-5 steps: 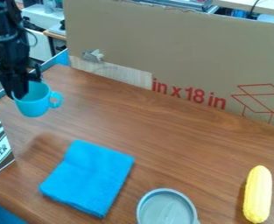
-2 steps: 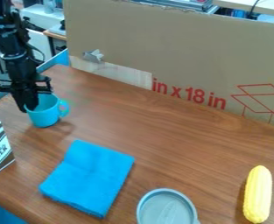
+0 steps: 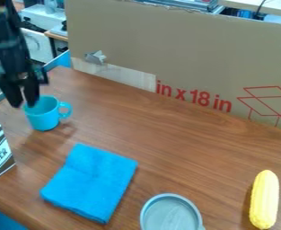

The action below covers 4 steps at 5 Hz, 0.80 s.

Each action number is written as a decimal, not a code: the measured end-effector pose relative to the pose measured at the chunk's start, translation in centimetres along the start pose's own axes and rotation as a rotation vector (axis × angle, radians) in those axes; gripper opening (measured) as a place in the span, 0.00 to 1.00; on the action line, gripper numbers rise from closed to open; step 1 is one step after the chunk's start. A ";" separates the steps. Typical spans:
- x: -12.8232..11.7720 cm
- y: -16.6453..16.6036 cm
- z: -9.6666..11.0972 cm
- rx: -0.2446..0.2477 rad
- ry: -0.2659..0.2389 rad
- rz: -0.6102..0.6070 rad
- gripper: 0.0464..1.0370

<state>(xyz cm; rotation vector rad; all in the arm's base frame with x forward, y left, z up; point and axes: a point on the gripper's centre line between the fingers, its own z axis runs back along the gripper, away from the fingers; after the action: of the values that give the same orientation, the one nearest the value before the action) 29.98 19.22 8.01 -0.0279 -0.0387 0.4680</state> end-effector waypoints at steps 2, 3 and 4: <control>-2.1 -1.2 9.1 -0.013 -0.152 -0.038 0.97; -5.1 -5.2 12.1 0.016 -0.181 -0.186 0.97; -5.8 -10.0 10.4 0.011 -0.095 -0.411 0.96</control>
<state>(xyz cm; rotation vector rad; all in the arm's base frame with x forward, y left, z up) 28.87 7.91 18.60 0.0135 -0.1327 0.0581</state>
